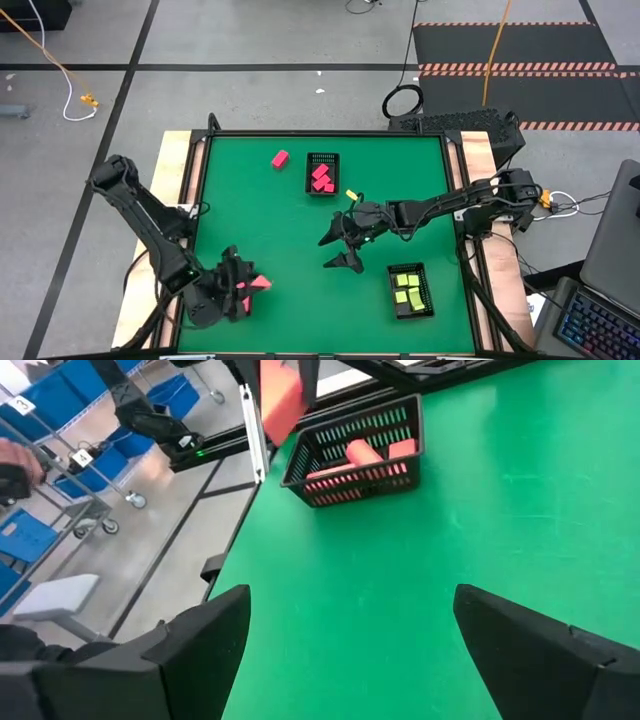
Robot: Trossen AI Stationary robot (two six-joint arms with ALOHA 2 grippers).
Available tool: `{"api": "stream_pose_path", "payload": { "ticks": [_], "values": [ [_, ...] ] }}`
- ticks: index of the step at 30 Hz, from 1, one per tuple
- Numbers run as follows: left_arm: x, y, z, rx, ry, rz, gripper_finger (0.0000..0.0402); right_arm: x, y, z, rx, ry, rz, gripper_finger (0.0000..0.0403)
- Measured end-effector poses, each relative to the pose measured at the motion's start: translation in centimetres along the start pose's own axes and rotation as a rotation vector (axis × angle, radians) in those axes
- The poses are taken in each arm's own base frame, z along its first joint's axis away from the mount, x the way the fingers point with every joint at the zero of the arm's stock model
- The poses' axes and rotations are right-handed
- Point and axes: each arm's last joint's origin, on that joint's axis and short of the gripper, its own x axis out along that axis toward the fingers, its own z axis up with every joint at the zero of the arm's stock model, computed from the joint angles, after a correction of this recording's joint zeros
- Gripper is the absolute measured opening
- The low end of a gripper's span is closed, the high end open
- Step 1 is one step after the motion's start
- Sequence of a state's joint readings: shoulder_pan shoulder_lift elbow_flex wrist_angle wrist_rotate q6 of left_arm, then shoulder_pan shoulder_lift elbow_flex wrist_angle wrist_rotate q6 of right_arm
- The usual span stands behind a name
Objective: Sort & place blocks by color
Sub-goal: Put the orange block into the bottom left black bin
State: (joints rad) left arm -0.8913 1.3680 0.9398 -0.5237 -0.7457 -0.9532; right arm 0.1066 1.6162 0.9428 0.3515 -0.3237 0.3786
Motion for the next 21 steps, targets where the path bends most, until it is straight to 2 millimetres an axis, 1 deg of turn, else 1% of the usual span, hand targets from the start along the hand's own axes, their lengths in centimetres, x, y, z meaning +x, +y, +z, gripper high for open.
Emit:
{"api": "stream_pose_path", "payload": {
  "ticks": [2,5,8,10,12,14,21],
  "values": [
    [-0.2,0.2,-0.5,-0.115,0.141,-0.043,0.0125,0.0,0.0,0.0,-0.001,0.001,0.0,0.0341],
    [-0.5,0.8,-1.6,-0.25,0.393,-0.039,0.0125,0.0,0.0,-0.1,-0.003,0.006,-0.002,0.0341],
    [-0.9,1.5,-2.5,-0.35,0.617,0.03,0.0125,0.0,0.1,-0.2,-0.004,0.013,0.0,0.0341],
    [-1.1,1.8,-2.8,-0.404,0.709,0.075,0.0131,0.1,0.2,-0.4,-0.01,0.03,-0.002,0.0341],
    [-1.3,2.0,-3.1,-0.432,0.772,0.106,0.0137,0.1,0.3,-0.6,-0.018,0.051,-0.003,0.0341],
    [-1.3,1.9,-3.1,-0.457,0.796,0.098,0.0142,0.2,0.4,-0.8,-0.021,0.062,-0.002,0.0341],
    [-0.7,1.5,-2.4,-0.519,0.775,0.034,0.0178,0.2,0.4,-1.1,-0.032,0.091,-0.014,0.0341]
  ]
}}
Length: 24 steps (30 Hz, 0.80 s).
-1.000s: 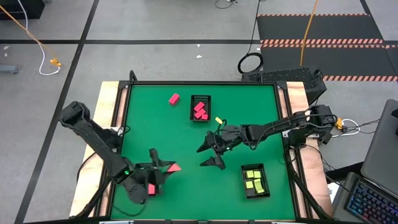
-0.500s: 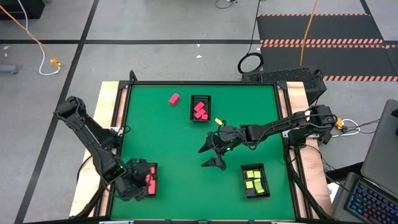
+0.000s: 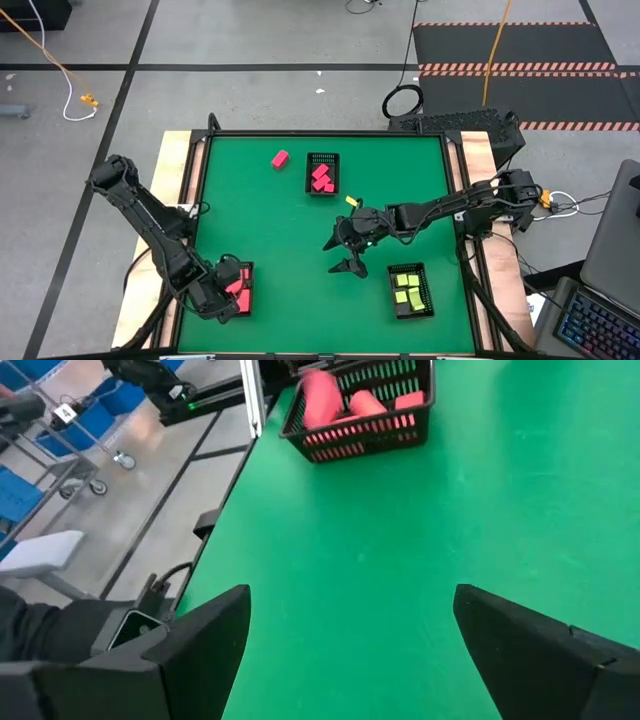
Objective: Sort & place blocks by color
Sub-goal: Put the orange block into the bottom left black bin, then put the red block into the top black bin
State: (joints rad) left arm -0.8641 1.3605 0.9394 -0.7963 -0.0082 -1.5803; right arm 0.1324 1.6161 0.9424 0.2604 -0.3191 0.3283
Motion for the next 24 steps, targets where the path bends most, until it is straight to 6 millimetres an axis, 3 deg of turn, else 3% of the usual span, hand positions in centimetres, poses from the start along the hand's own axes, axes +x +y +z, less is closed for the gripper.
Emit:
{"api": "stream_pose_path", "payload": {
  "ticks": [7,11,18,24],
  "values": [
    [0.0,0.3,0.8,-0.008,0.018,0.027,0.0224,0.0,0.0,-0.2,-0.004,0.015,-0.005,0.0341],
    [-0.1,0.9,2.2,0.011,-0.017,0.084,0.0247,0.0,-0.1,-0.3,-0.024,0.025,-0.008,0.0341],
    [-1.0,1.9,7.7,0.049,-0.273,0.127,0.0268,-0.1,-0.5,-0.1,-0.083,0.019,-0.018,0.0341],
    [-3.2,5.2,13.2,-0.099,-0.471,0.237,0.0269,-0.5,-1.5,0.2,-0.087,0.006,-0.046,0.0341]
  ]
}}
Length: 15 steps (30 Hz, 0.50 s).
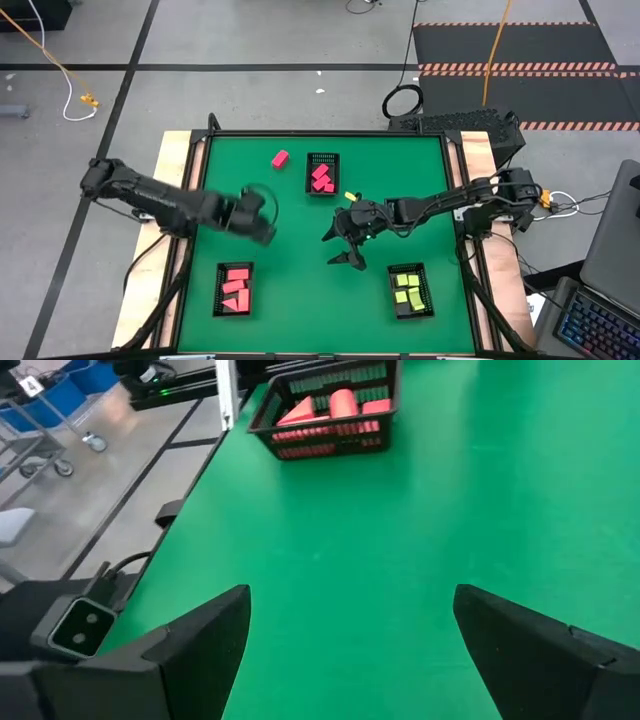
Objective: Sort & place blocks by color
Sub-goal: Put the red block into the top black bin
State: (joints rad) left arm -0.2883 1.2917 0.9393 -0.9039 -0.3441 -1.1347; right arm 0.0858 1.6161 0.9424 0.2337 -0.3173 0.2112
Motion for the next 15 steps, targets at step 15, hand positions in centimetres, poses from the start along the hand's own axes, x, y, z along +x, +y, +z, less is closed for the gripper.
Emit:
{"api": "stream_pose_path", "payload": {
  "ticks": [15],
  "values": [
    [5.5,9.6,13.9,-0.137,-0.19,0.034,0.0269,-0.8,-2.4,0.0,0.01,0.024,-0.067,0.0341]
  ]
}}
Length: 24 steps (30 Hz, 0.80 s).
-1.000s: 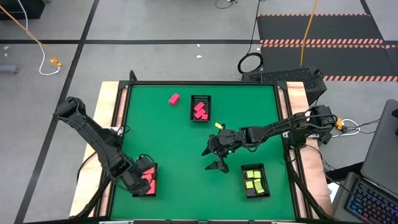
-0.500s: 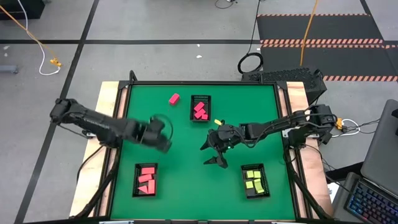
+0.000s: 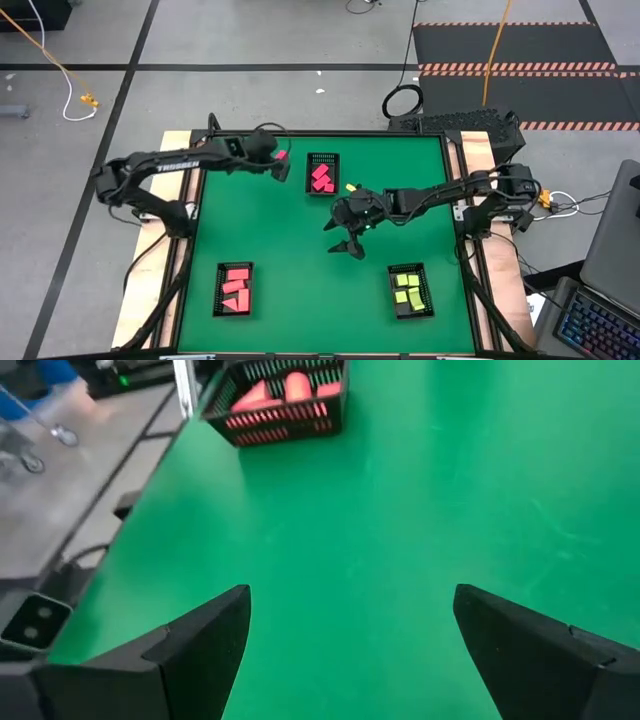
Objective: Sort & place blocks by color
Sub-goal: Put the red block into the top black bin
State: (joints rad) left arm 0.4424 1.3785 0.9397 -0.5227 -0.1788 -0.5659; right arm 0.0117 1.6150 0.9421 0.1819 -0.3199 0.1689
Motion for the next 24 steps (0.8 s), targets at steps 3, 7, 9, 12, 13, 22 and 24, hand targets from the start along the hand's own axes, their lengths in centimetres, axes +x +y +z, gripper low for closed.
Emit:
{"api": "stream_pose_path", "payload": {
  "ticks": [3,7,9,12,13,22,24],
  "values": [
    [2.0,1.1,1.0,0.003,0.008,-0.009,0.0269,-0.1,-0.4,-0.1,-0.014,0.018,-0.013,0.0341],
    [4.6,1.6,1.4,0.051,0.025,-0.003,0.0269,-0.3,-1.0,-0.2,-0.022,0.027,-0.03,0.0341],
    [5.7,1.8,1.2,0.071,0.044,0.021,0.0269,-0.4,-1.2,-0.2,-0.02,0.025,-0.035,0.0341],
    [7.3,2.6,1.2,0.075,0.057,0.088,0.0269,-0.4,-1.3,-0.2,-0.025,0.028,-0.037,0.0341],
    [7.7,2.9,1.1,0.078,0.065,0.108,0.0269,-0.4,-1.3,-0.2,-0.028,0.028,-0.037,0.0341],
    [9.3,3.7,1.7,0.12,0.031,0.129,0.0269,-0.4,-1.3,-0.2,-0.034,0.031,-0.037,0.0341],
    [9.3,3.4,1.9,0.134,0.005,0.117,0.0269,-0.4,-1.3,-0.2,-0.035,0.031,-0.037,0.0341]
  ]
}}
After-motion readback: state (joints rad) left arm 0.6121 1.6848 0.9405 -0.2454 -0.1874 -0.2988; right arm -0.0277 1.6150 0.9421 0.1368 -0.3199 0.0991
